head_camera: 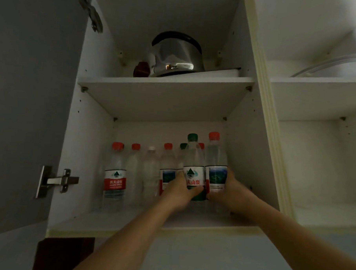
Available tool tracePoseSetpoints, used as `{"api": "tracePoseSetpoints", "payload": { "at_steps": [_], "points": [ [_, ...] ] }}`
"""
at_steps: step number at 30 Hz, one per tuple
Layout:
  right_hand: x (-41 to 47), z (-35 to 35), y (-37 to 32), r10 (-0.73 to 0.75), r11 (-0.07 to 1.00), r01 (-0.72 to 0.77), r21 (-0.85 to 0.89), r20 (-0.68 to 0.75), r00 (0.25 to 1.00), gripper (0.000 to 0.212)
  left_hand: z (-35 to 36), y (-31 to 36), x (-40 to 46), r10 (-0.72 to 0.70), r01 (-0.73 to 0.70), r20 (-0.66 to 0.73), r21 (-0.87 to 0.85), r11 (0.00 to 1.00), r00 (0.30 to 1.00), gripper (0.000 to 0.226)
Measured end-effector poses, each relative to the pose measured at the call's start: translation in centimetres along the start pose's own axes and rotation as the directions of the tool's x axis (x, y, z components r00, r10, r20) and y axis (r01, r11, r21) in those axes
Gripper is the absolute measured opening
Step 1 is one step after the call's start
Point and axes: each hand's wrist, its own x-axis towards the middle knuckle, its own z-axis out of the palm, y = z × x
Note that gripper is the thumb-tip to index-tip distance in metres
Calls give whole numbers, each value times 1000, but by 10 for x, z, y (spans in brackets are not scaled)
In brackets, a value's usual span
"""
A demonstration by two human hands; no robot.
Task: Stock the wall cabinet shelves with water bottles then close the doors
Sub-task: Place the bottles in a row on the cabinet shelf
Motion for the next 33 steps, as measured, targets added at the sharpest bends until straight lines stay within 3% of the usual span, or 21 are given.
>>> {"api": "tracePoseSetpoints", "payload": {
  "at_steps": [5,8,10,12,15,18,20,22,26,29,33],
  "points": [
    [-1,3,0,8,1000,-8,8,-10,1000,85,-13,-11,-10,57,-60,54,68,996,997,64],
    [-2,7,1,19,999,-20,47,13,1000,87,-52,-29,-11,104,-34,-231,286,958,967,74],
    [-3,10,1,32,996,-32,77,6,999,88,-87,-46,-11,159,72,-435,469,880,886,78],
    [-3,10,2,29,996,-30,80,9,1000,86,-118,-64,-10,157,187,-532,535,824,832,87],
    [-3,9,3,19,997,-20,74,23,1000,82,-143,-86,-2,28,286,-567,456,843,823,110],
    [-3,9,5,2,997,-4,76,23,1000,83,-146,-98,9,-163,255,-485,130,958,859,134],
    [-2,9,7,4,996,-6,90,30,1000,83,-143,-106,15,-189,228,-425,44,973,885,127],
    [0,8,7,12,994,-17,112,48,999,85,-141,-112,17,-165,194,-450,20,981,878,107],
    [5,10,4,-11,997,3,73,103,995,100,-139,-115,10,-125,211,-513,113,971,849,88],
    [10,17,1,5,1000,-9,26,141,990,110,-146,-115,2,-130,221,-520,118,968,844,86],
    [20,31,-9,-6,1000,7,-2,149,989,102,-155,-110,-7,-198,273,-431,117,955,880,95]
  ]
}}
